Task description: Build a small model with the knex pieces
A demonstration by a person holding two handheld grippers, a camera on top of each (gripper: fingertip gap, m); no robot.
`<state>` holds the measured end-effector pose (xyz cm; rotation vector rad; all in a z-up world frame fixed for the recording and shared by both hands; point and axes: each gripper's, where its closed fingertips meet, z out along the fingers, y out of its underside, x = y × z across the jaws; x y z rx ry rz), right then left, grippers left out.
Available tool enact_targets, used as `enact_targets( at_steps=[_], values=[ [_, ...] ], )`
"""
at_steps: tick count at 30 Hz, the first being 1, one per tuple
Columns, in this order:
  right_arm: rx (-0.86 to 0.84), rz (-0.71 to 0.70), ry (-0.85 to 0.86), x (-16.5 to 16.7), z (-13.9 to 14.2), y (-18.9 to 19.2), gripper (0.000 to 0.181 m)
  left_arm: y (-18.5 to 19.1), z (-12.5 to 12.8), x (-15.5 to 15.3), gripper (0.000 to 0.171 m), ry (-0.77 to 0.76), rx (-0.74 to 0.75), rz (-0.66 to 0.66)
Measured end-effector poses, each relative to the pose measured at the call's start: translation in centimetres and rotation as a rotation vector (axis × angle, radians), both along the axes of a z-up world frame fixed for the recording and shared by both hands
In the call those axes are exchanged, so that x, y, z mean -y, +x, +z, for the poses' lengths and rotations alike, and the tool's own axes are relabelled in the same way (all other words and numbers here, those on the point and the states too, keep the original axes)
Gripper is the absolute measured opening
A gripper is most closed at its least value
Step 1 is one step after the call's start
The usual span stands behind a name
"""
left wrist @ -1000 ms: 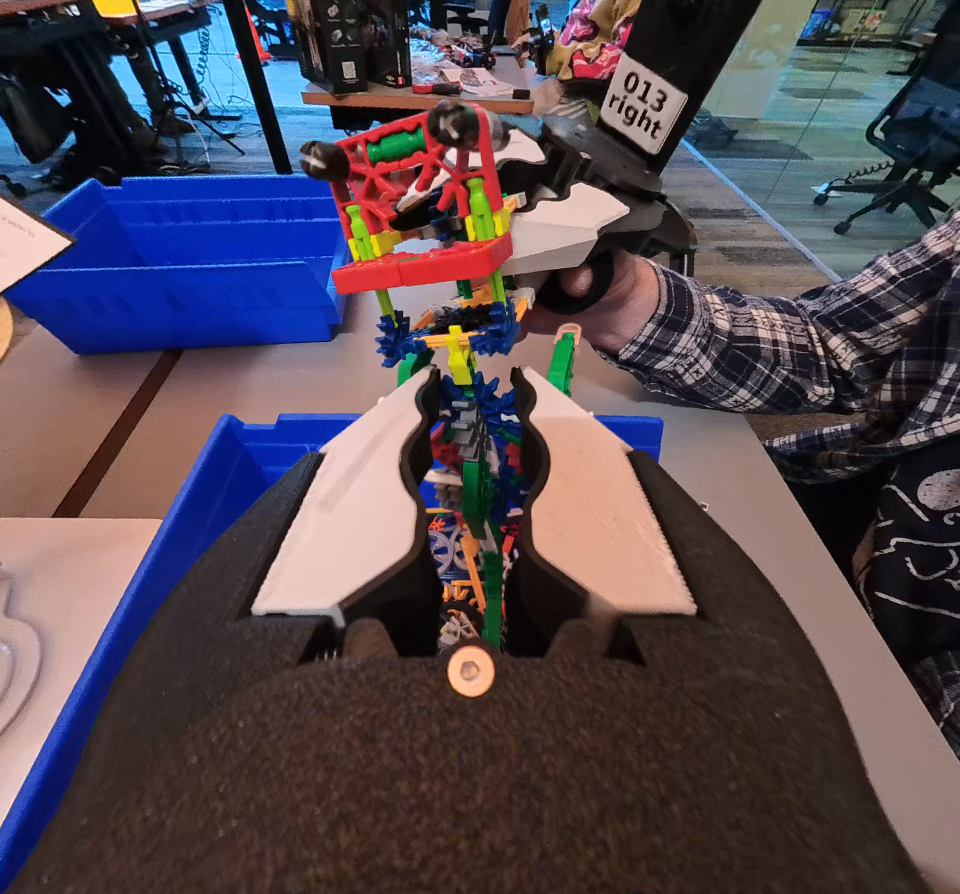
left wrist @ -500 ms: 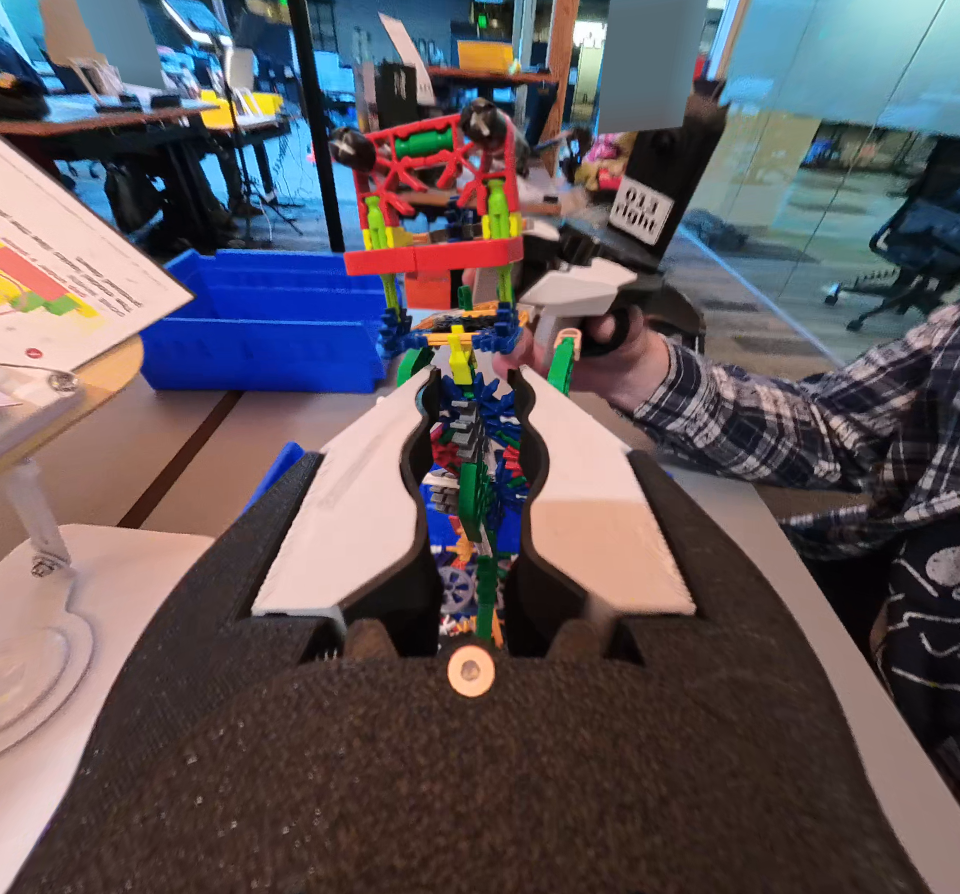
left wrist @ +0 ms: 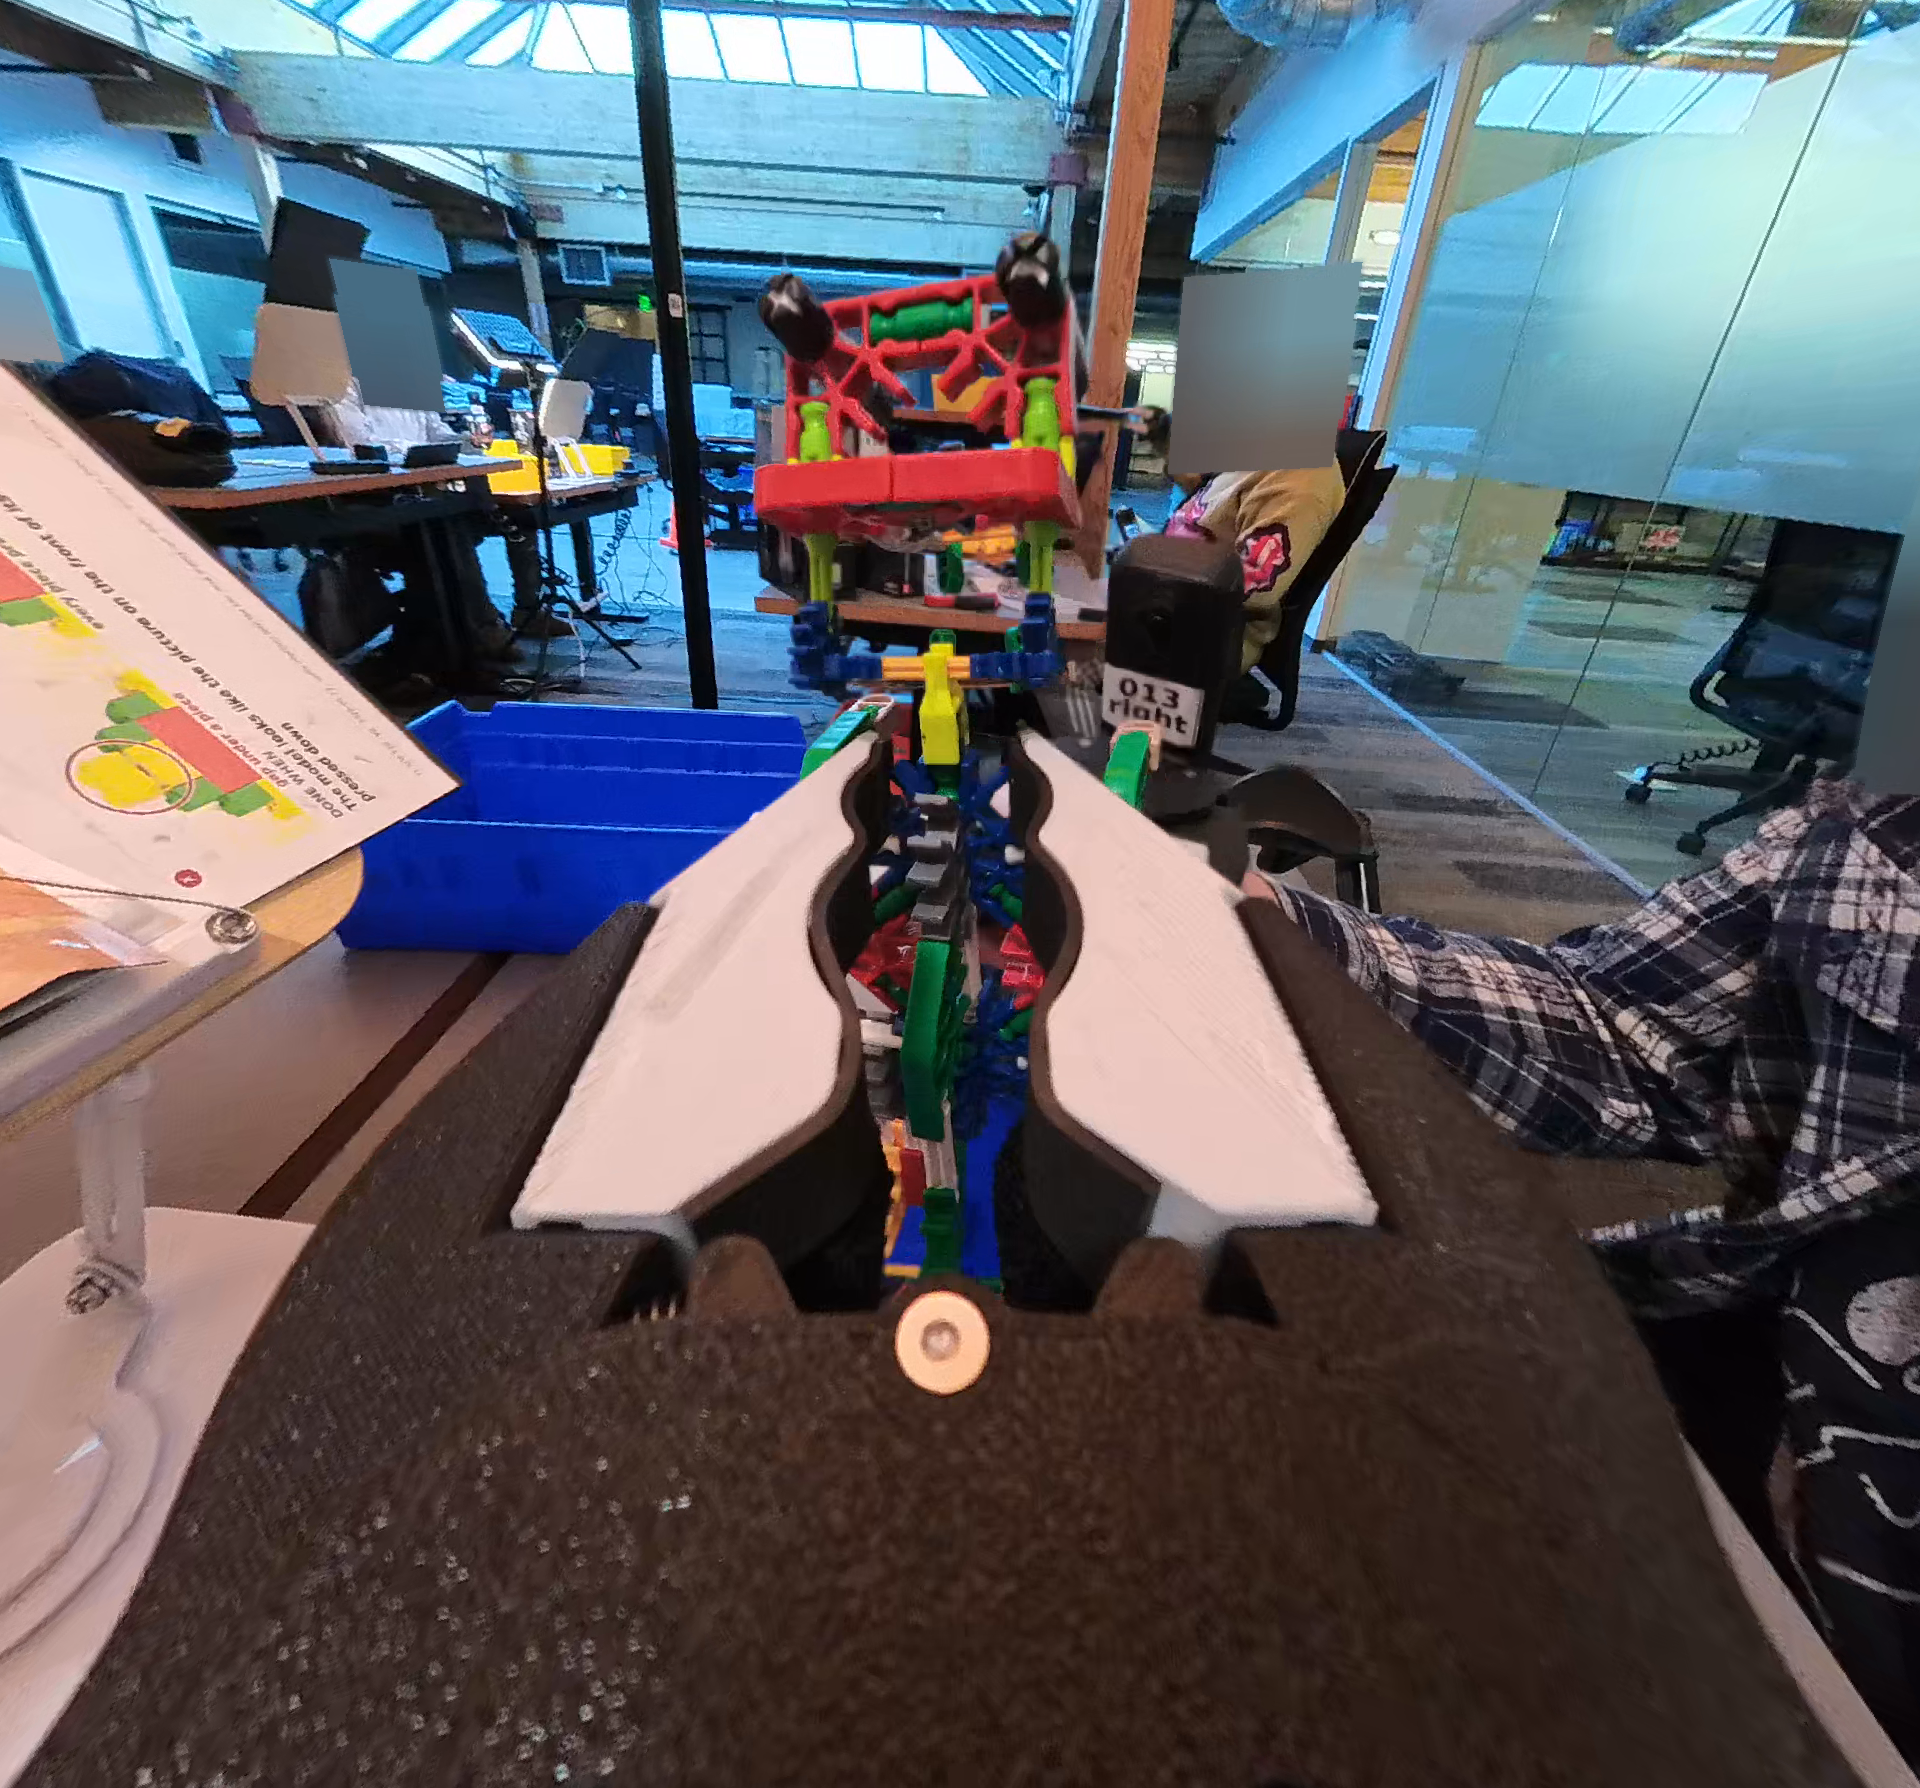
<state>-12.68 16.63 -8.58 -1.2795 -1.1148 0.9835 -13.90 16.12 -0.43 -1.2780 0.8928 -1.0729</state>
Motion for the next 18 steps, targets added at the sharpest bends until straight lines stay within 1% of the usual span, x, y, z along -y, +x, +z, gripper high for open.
enact_targets(
  at_steps=[2,4,6,7,8,11,13,16,17,18],
  values=[
    [0.019,0.03,-0.014,0.5,-0.4,-0.5,0.087,0.3,0.3,0.0,0.02,0.0,0.018,0.002],
    [0.031,0.052,-0.039,0.8,-0.6,-0.6,0.104,0.7,0.4,0.3,0.02,0.003,0.016,-0.005],
    [0.038,0.048,-0.035,0.8,-0.6,-0.6,0.111,1.1,0.3,0.4,0.02,0.019,-0.006,0.003],
    [0.036,0.082,-0.048,1.4,-0.6,-0.7,0.119,1.4,0.1,0.5,0.02,0.024,-0.021,0.0],
    [0.025,0.124,-0.072,2.0,-0.4,-0.8,0.121,1.6,-0.1,0.6,0.02,0.028,-0.038,-0.003],
    [0.019,0.15,-0.085,2.5,-0.2,-0.7,0.12,2.1,-0.6,0.4,0.02,0.031,-0.065,0.007],
    [0.066,0.105,-0.074,1.9,-1.1,-1.2,0.12,2.4,-0.3,0.7,0.019,0.033,-0.035,-0.013],
    [0.12,0.058,-0.053,1.3,-2.5,-2.2,0.099,3.2,0.0,1.4,0.02,0.027,-0.006,-0.059],
    [0.128,0.06,-0.044,1.4,-2.7,-2.4,0.086,3.3,-0.2,1.3,0.02,0.028,-0.014,-0.053],
    [0.127,0.055,-0.032,1.4,-2.8,-2.5,0.085,3.2,-0.3,1.2,0.02,0.026,-0.016,-0.049]
  ],
)
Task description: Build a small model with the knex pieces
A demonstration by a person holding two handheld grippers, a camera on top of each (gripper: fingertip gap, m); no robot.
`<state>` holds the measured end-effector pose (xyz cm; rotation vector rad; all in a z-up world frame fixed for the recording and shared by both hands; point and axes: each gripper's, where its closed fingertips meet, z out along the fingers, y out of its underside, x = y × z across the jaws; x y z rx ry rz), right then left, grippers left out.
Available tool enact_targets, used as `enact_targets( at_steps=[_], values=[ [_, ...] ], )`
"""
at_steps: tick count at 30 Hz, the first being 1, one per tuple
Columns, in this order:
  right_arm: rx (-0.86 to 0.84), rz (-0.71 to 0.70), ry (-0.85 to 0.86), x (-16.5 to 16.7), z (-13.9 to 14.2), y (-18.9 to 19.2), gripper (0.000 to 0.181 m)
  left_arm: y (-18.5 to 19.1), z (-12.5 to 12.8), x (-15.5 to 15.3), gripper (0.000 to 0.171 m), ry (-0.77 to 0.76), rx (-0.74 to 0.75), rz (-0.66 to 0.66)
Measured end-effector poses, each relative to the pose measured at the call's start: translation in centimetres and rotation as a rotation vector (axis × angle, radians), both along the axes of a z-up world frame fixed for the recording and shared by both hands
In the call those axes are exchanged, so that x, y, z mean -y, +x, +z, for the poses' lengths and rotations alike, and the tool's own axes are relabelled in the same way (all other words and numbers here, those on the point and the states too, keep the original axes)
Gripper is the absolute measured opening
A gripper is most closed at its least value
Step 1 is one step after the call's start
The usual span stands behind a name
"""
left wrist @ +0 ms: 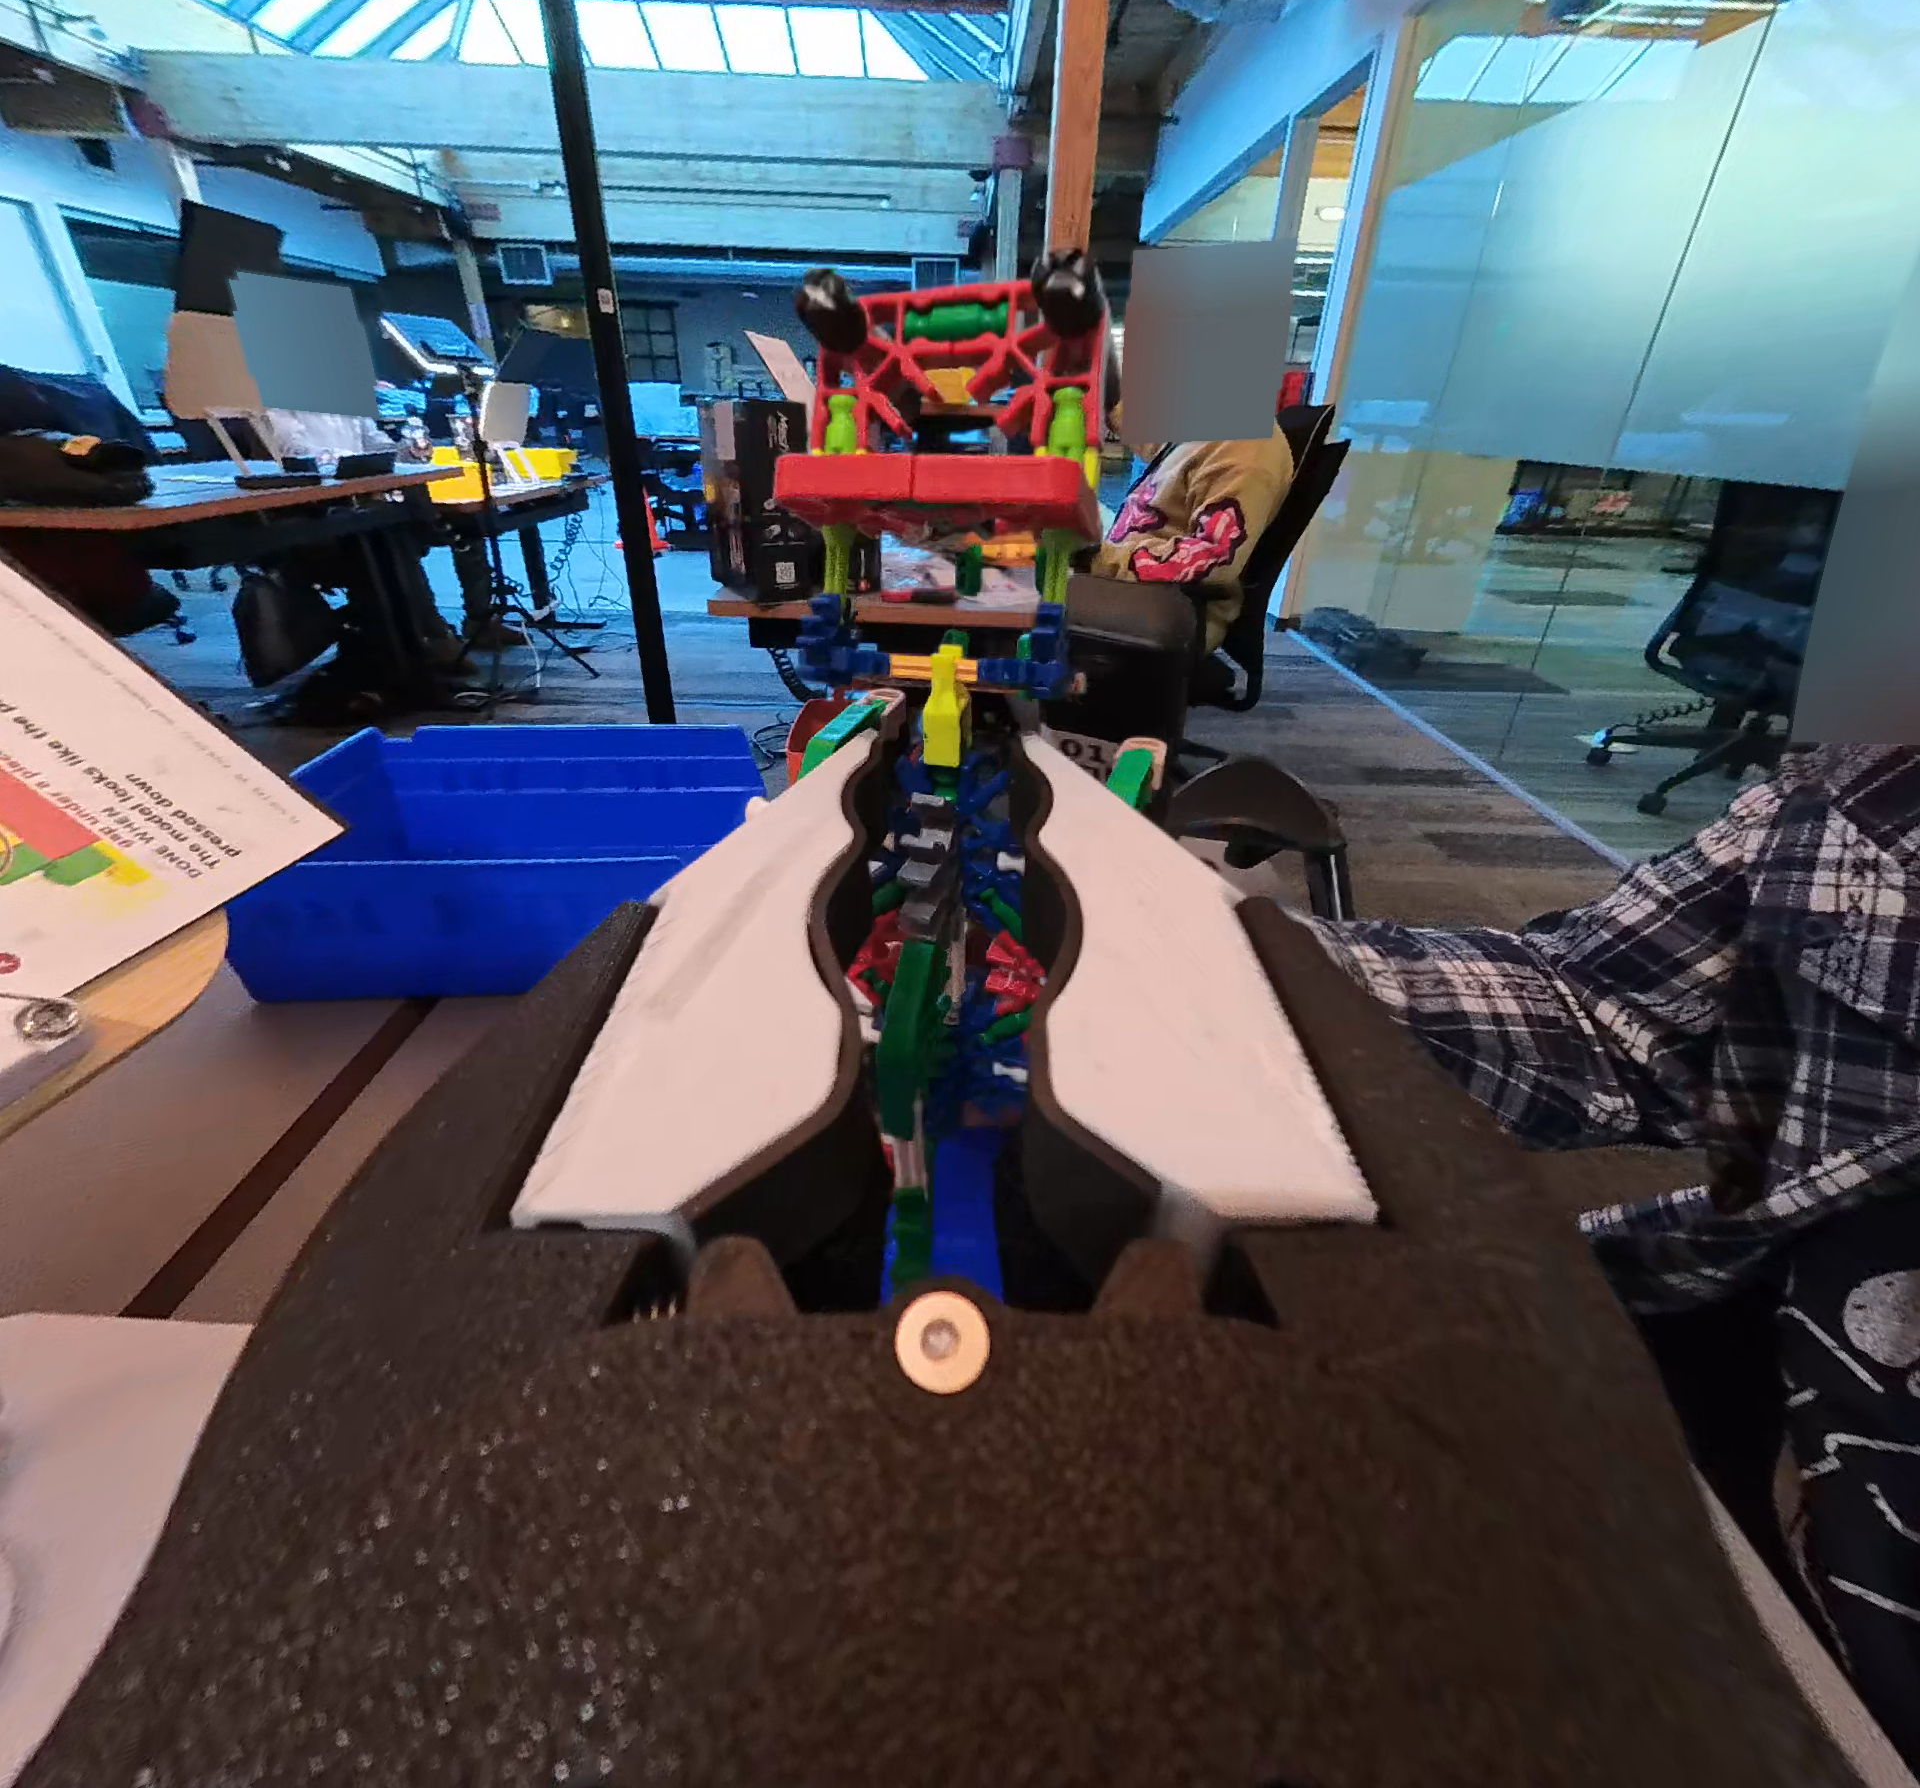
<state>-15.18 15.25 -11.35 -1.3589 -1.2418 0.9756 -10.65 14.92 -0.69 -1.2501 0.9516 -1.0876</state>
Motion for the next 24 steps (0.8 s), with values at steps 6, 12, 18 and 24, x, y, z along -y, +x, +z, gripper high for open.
enact_targets(
  at_steps=[6,12,18,24],
  values=[
    [0.002,-0.025,0.0,-0.4,0.0,0.1,0.081,-0.9,0.0,-0.6,0.021,-0.053,0.061,-0.027],
    [-0.049,0.002,-0.078,-0.6,0.6,0.7,0.079,-1.7,1.3,-0.6,0.025,-0.049,0.103,-0.003],
    [-0.098,0.014,-0.105,-0.8,1.7,1.8,0.078,-2.8,2.0,-0.3,0.041,-0.019,0.049,0.053],
    [-0.146,0.024,-0.13,-1.3,2.8,3.4,0.077,-3.9,-0.6,-0.2,0.051,0.106,-0.324,0.232]
  ],
)
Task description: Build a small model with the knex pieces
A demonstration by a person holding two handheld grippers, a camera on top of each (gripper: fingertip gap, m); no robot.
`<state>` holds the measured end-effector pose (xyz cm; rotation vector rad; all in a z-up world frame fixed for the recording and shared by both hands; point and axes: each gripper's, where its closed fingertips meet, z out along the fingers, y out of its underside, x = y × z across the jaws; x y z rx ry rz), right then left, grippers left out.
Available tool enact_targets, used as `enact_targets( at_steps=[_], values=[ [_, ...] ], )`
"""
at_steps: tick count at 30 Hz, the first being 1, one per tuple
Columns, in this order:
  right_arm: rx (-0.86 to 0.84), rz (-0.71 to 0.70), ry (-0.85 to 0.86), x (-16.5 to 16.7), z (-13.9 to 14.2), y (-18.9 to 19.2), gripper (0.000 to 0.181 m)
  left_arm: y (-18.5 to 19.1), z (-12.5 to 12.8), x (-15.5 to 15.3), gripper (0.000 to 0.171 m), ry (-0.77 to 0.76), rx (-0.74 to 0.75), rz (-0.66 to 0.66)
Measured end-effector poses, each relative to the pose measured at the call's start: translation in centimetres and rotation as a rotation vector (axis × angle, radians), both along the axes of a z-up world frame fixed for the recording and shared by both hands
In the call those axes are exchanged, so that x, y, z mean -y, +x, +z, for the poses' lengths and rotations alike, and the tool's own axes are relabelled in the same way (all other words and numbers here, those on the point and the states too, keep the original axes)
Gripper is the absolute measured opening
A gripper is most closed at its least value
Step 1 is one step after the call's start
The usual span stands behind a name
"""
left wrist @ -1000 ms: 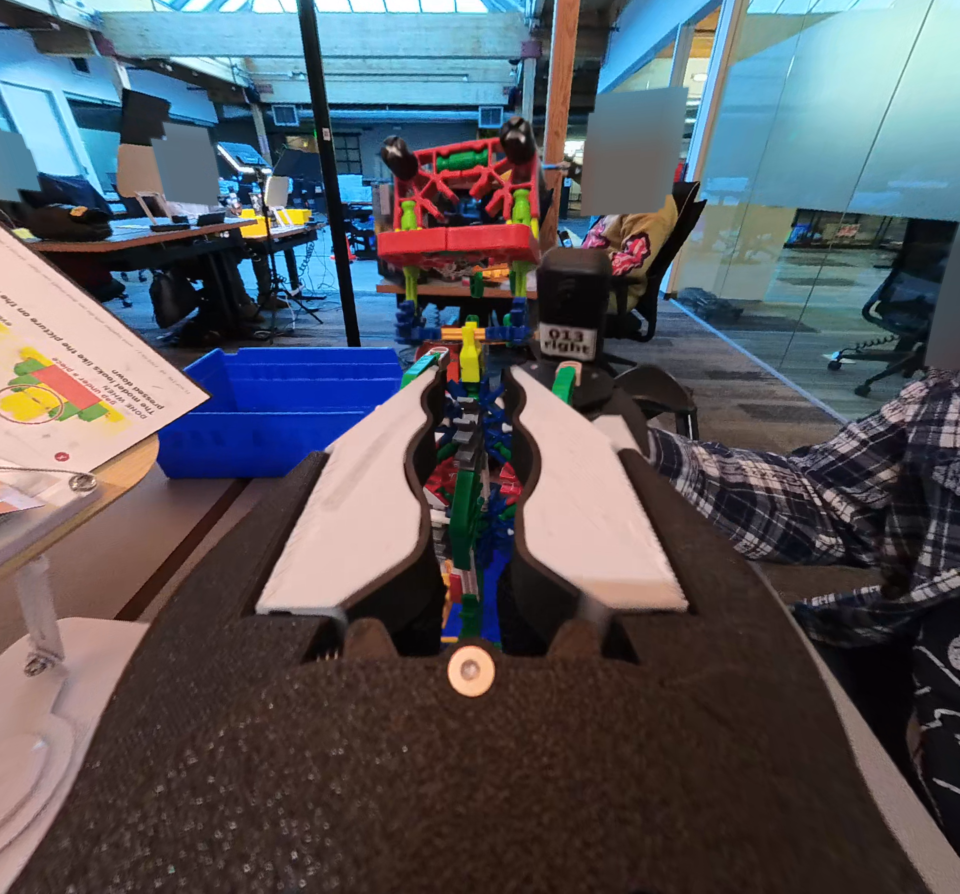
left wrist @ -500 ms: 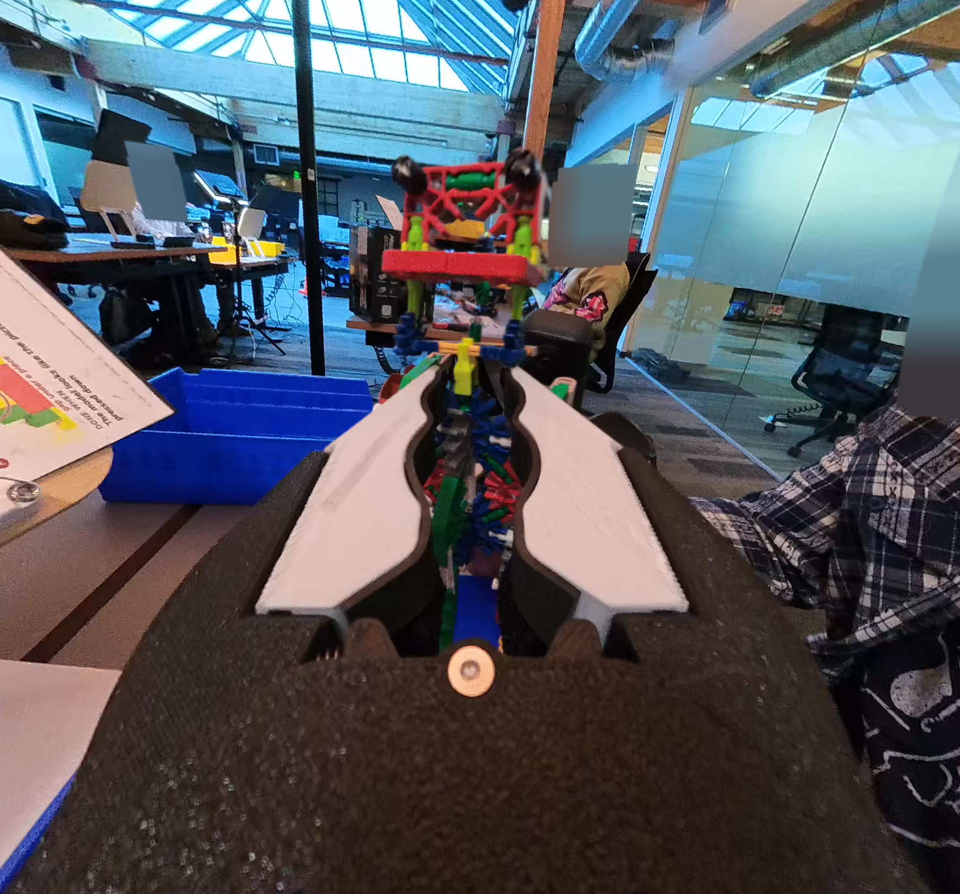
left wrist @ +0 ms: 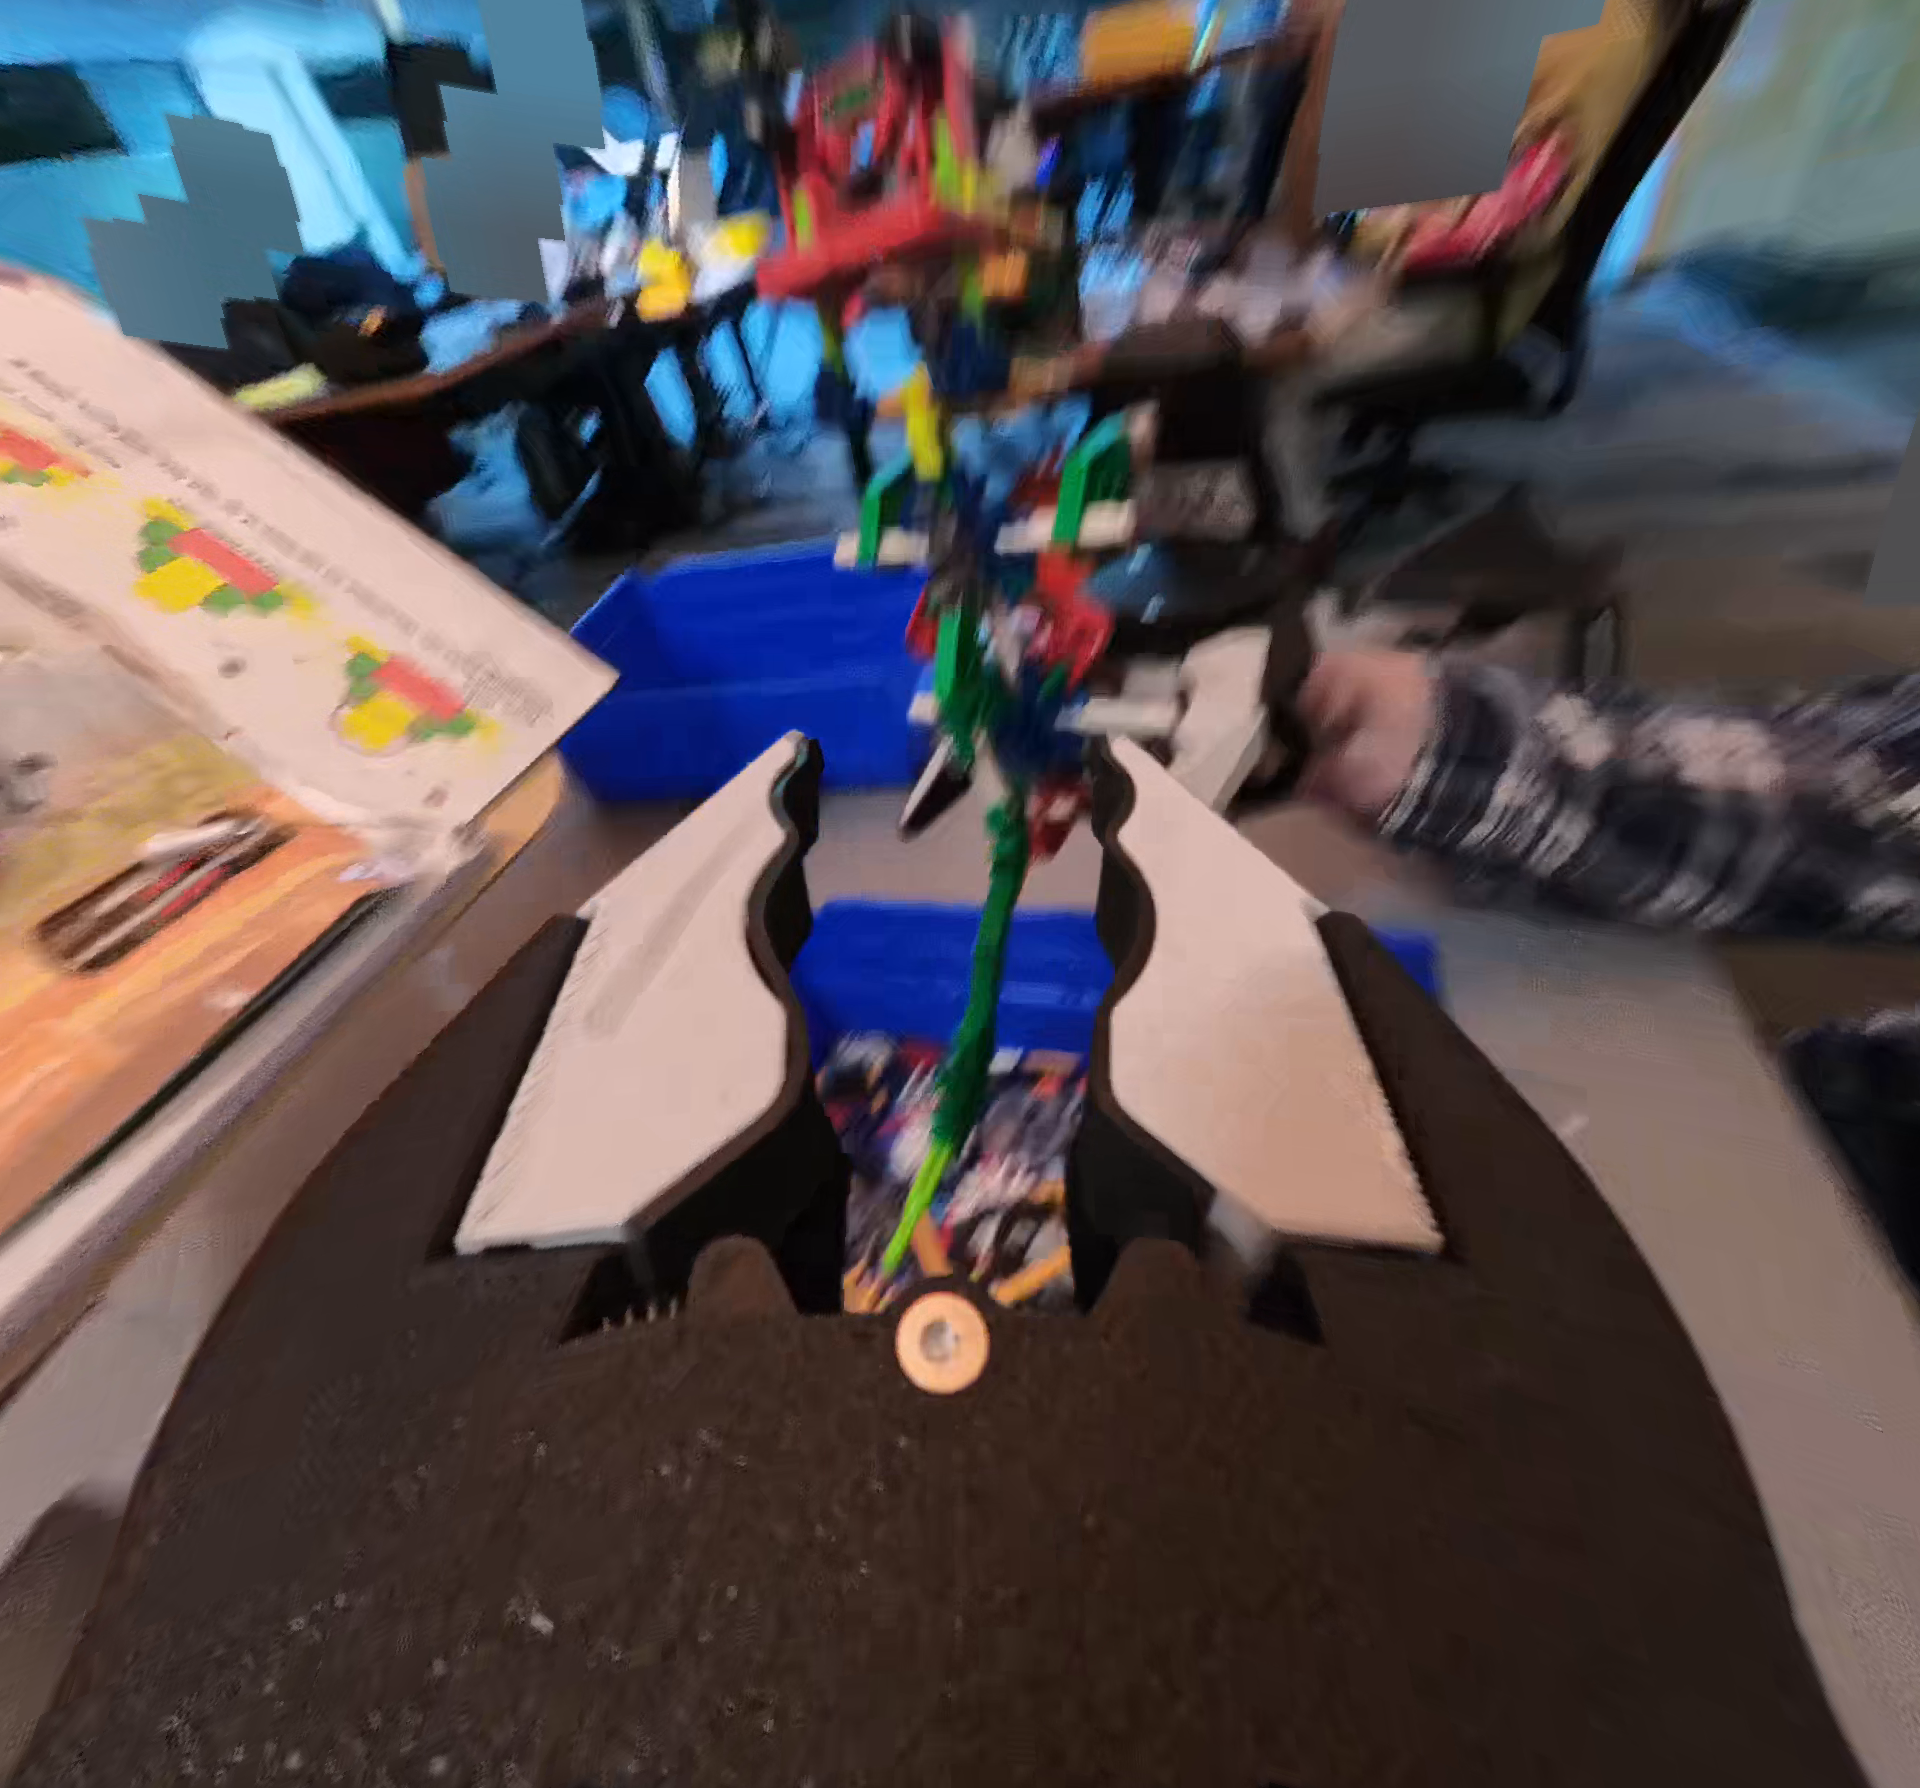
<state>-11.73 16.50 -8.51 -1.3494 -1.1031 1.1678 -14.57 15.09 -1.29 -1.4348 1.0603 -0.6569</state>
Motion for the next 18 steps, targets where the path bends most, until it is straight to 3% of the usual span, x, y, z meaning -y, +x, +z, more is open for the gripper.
enact_targets(
  at_steps=[3,8,12,15,18],
  values=[
    [-0.033,0.013,-0.014,-0.1,0.6,0.8,0.077,-1.4,-3.8,-1.3,0.052,0.02,-0.263,0.116],
    [-0.055,0.033,-0.024,-0.1,1.0,1.6,0.077,-1.0,-8.3,-1.2,0.049,-0.169,-0.34,0.022],
    [-0.047,0.049,-0.014,0.2,0.9,1.7,0.077,0.3,-9.5,-0.4,0.029,-0.234,-0.324,-0.072],
    [-0.035,0.059,0.0,0.5,0.8,1.7,0.077,1.1,-9.0,0.1,0.008,-0.252,-0.271,-0.131],
    [-0.041,0.067,0.008,0.7,0.9,1.8,0.077,1.4,-8.6,0.6,0.006,-0.284,-0.221,-0.179]
  ],
)
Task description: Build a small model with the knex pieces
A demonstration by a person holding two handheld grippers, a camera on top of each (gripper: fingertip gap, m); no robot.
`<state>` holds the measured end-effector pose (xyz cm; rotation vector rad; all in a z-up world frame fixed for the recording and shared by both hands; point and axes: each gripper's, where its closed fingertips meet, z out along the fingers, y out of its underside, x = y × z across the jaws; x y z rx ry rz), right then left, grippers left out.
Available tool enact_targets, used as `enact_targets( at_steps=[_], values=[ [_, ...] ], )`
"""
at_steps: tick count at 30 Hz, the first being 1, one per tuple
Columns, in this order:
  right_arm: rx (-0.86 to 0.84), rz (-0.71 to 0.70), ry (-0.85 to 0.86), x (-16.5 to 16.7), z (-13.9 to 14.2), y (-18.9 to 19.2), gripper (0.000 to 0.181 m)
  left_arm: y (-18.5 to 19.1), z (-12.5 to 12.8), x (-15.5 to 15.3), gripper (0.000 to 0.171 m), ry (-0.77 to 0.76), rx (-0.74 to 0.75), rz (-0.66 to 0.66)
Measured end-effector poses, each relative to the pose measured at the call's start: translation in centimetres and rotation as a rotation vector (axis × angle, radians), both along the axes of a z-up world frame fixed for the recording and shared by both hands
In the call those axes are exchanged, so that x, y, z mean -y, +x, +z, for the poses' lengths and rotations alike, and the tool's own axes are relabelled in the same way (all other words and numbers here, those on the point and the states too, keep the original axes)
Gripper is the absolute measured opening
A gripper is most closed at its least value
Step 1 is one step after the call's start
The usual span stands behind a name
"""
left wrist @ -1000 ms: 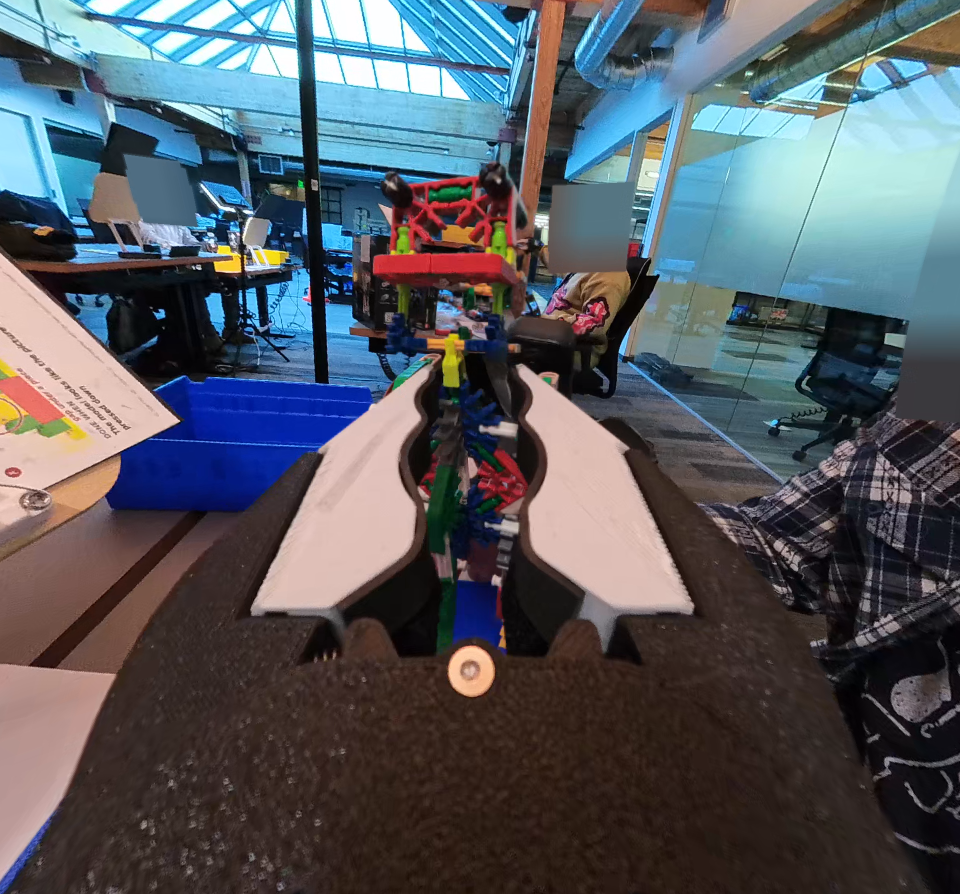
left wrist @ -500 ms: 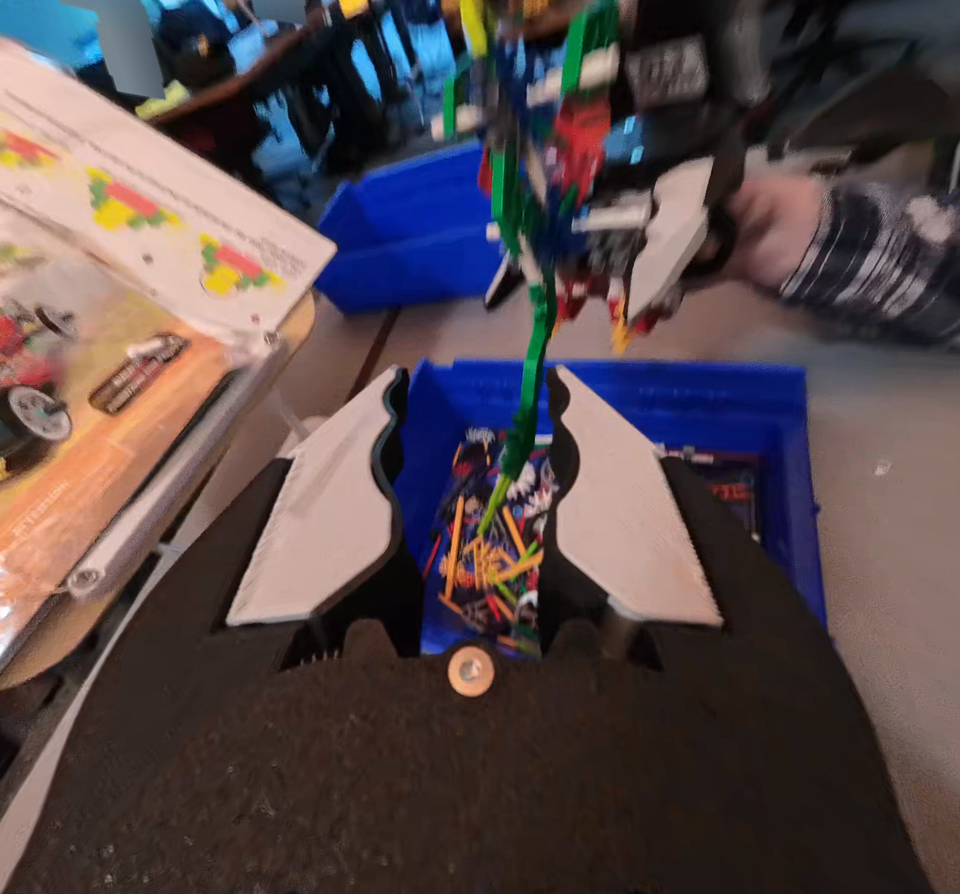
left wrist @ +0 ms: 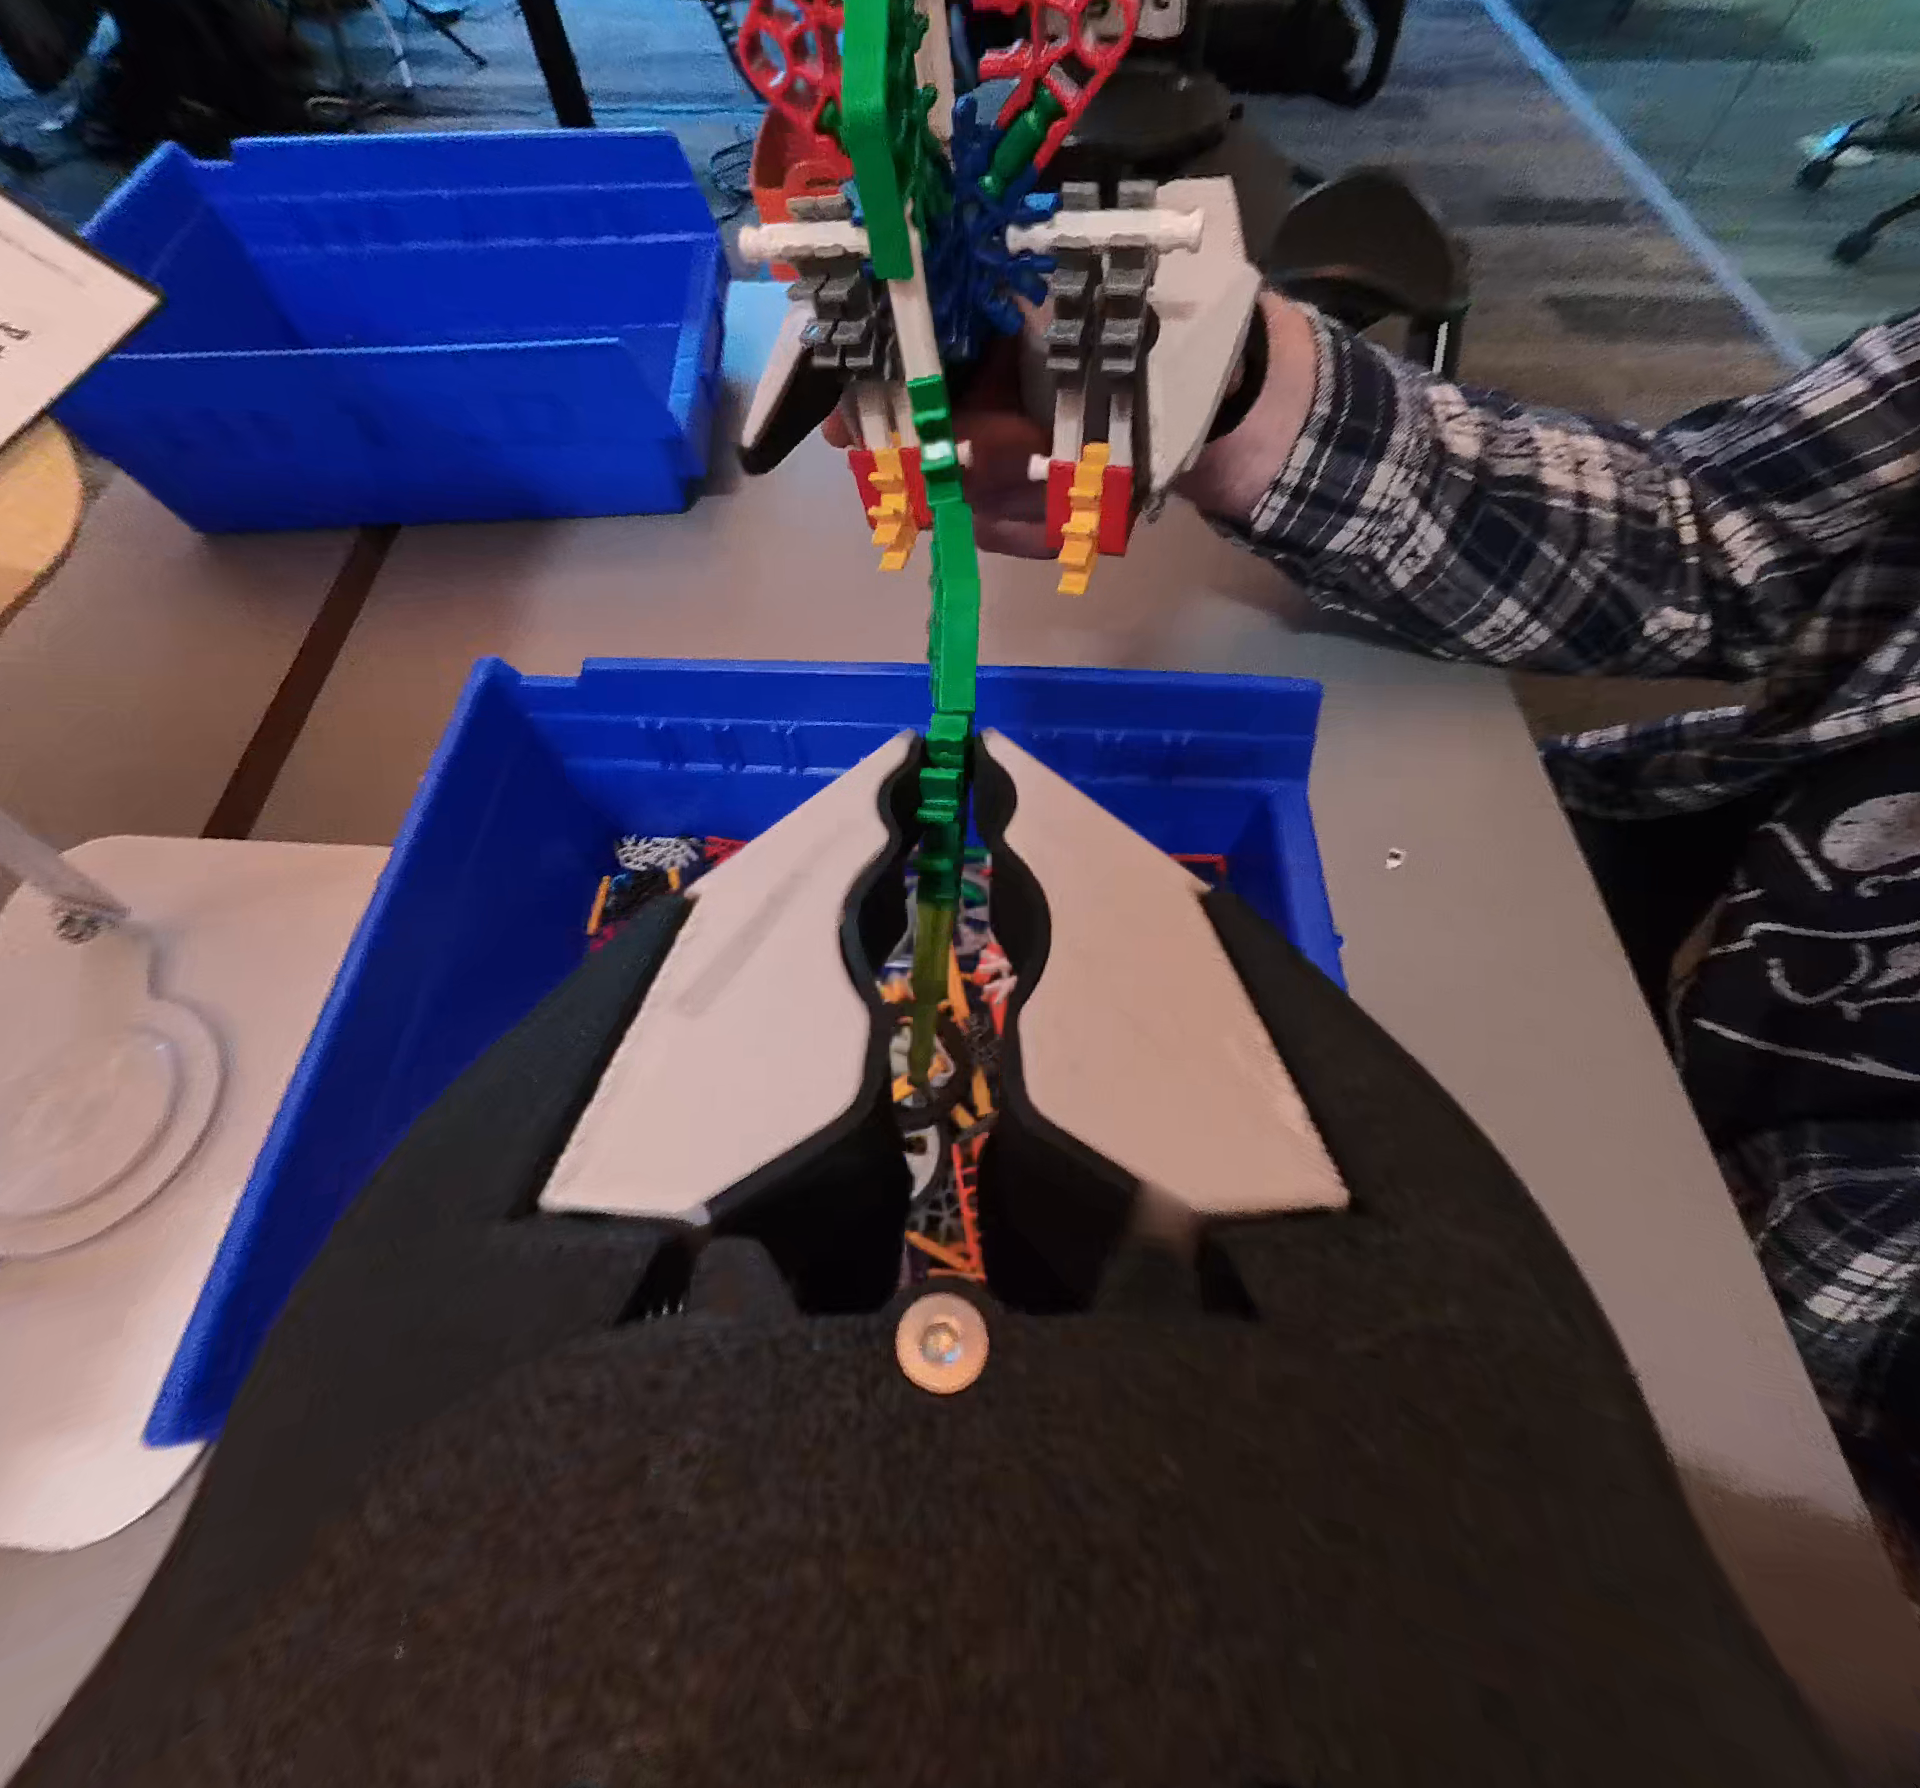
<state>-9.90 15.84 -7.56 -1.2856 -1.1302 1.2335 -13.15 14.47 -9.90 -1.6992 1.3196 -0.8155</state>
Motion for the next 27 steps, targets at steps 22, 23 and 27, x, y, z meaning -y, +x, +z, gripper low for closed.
enact_targets(
  at_steps=[22,23,27],
  values=[
    [0.128,0.05,0.057,1.2,-2.6,-1.4,0.077,1.7,8.1,0.7,0.039,0.181,0.246,0.074],
    [0.133,0.054,0.056,1.2,-2.8,-1.5,0.077,2.2,8.2,1.0,0.039,0.196,0.258,0.062],
    [0.152,0.071,0.058,1.6,-3.2,-2.0,0.077,3.0,8.7,0.5,0.039,0.187,0.311,0.078]
  ],
)
